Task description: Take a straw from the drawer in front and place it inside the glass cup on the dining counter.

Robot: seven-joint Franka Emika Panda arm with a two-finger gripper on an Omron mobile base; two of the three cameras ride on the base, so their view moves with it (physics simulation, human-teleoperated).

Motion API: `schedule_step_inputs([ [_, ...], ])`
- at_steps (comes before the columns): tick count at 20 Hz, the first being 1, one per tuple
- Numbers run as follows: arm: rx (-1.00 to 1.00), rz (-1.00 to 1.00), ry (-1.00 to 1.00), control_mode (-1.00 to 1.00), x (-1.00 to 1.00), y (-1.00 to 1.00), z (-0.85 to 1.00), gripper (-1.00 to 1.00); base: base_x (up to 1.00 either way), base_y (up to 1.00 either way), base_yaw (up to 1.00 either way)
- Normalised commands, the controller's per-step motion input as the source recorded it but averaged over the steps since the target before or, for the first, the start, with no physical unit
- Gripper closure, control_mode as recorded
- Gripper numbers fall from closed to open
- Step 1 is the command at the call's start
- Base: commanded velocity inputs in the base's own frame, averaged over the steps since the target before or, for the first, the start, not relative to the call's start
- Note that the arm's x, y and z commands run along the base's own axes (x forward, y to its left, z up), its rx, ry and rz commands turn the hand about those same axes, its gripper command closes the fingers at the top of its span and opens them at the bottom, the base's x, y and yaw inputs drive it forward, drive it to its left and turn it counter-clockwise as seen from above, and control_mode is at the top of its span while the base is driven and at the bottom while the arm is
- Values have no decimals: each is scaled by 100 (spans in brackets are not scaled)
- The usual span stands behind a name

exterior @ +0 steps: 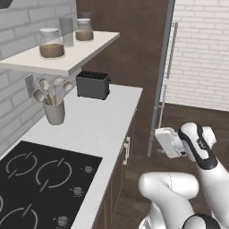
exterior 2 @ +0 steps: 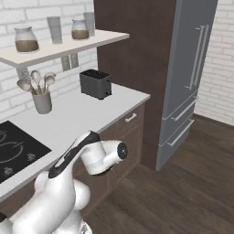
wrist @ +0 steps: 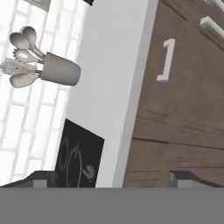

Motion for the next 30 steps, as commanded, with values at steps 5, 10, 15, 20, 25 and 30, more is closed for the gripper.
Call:
schedule_step_inputs([
  [5, 0, 0, 6, -100, 59, 33, -20, -100, 0, 0, 0],
  [10, 0, 1, 1, -100, 22, -4, -43, -100, 0, 0, 0],
  [15, 0, 1, -1, -100, 8, -5, -48, -100, 0, 0, 0],
  [20, 3, 0, -5, -100, 24, 0, -34, -100, 0, 0, 0],
  [25, 11, 0, -11, -100, 23, 0, -34, -100, 0, 0, 0],
  [30, 11, 0, -12, -100, 23, 0, -26, -100, 0, 0, 0],
])
